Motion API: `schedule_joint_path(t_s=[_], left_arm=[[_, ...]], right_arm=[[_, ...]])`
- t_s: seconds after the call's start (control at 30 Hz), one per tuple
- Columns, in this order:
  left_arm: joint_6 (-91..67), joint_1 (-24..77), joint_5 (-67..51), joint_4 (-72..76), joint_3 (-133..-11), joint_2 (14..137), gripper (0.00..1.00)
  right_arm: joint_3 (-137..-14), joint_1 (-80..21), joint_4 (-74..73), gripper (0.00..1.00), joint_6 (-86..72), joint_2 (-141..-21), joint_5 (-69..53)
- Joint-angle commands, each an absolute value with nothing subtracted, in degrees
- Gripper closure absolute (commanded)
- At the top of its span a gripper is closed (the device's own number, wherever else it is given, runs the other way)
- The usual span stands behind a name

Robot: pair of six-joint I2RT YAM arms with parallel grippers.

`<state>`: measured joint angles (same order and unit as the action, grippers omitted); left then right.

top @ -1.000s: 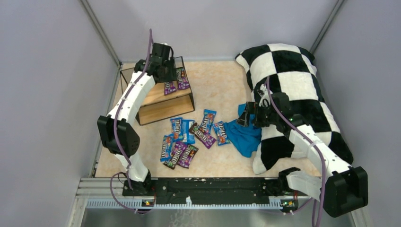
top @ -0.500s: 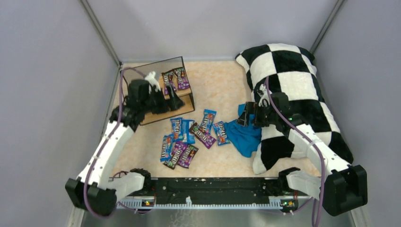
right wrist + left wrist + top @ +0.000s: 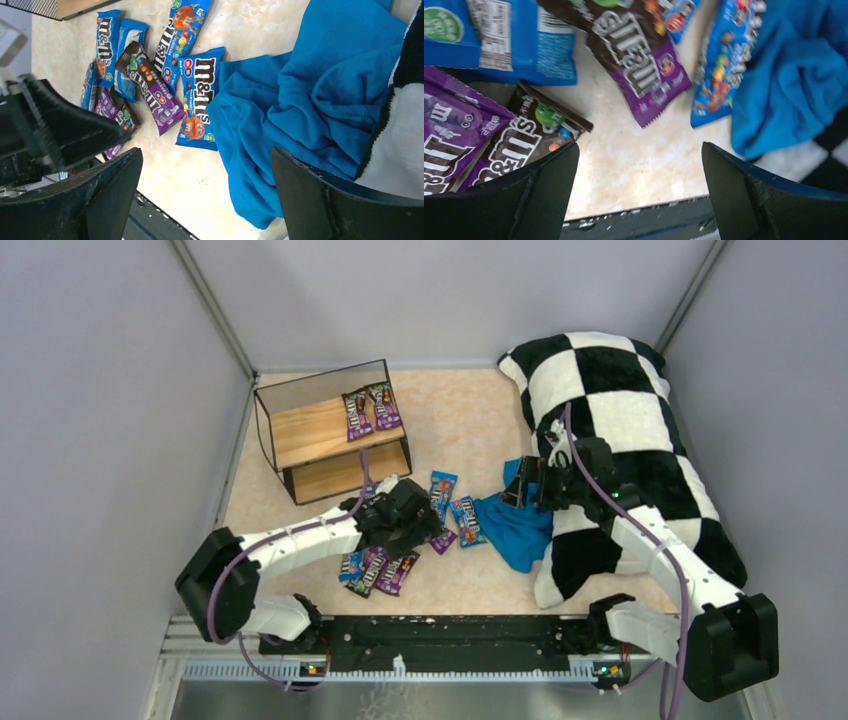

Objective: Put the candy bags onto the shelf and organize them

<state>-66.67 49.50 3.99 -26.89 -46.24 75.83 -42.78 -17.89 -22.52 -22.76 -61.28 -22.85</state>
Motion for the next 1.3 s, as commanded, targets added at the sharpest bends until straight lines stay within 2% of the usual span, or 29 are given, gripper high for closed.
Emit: schedule_joint_path(t_s=[0.0, 0.13, 0.4, 0.63, 0.83, 1.27], left_arm=[[-85.9, 49.7, 12.5, -27.4, -49.3, 81.4, 0.02], [-90.7, 49.7, 12.3, -31.4, -53.8, 87.8, 0.03], [-99.5, 49.7, 14.5, -38.0, -59.2, 94.0, 0.15], [-99.7, 49.3, 15.5, -41.5, -64.1, 98.7, 0.18], [-101.7, 48.9, 16.0, -42.7, -63.9, 99.5, 0.28], [-100.4, 47.2, 15.7, -39.9, -62.1, 101.0, 0.31]], right_arm=[[-42.8, -18.4, -22.0, 0.01, -22.7, -59.2, -23.5], [-42.2, -18.4, -22.1, 0.01, -22.3, -59.0, -23.1], [-42.4, -18.4, -22.3, 0.01, -21.2, -59.9, -23.0], [-42.5, -18.4, -22.7, 0.01, -20.5, -60.0, -22.6], [-42.5, -18.4, -23.2, 0.01, -20.0, -59.8, -22.0], [-42.6, -18.4, -23.2, 0.01, -20.2, -60.0, -22.1]])
